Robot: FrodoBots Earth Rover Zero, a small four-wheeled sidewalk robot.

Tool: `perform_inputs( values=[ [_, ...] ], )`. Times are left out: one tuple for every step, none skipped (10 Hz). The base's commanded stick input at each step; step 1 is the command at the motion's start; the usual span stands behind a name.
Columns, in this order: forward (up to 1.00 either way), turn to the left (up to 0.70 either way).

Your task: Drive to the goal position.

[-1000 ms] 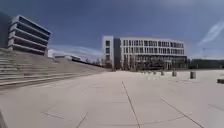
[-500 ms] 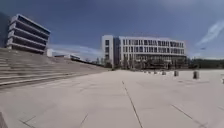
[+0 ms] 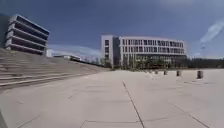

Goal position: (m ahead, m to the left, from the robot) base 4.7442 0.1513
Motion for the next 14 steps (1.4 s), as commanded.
perform_inputs(
  values=[
    [0.70,-0.01],
    [0.70,-0.01],
    [0.70,-0.01],
    [0.70,-0.01],
    [0.70,-0.01],
    [0.70,-0.01],
    [0.70,-0.01],
    [0.70,-0.01],
    [0.70,-0.01],
    [0.70,-0.01],
    [0.70,-0.01],
    [0.70,-0.01],
    [0.70,-0.01],
    [0.70,-0.01]
  ],
)
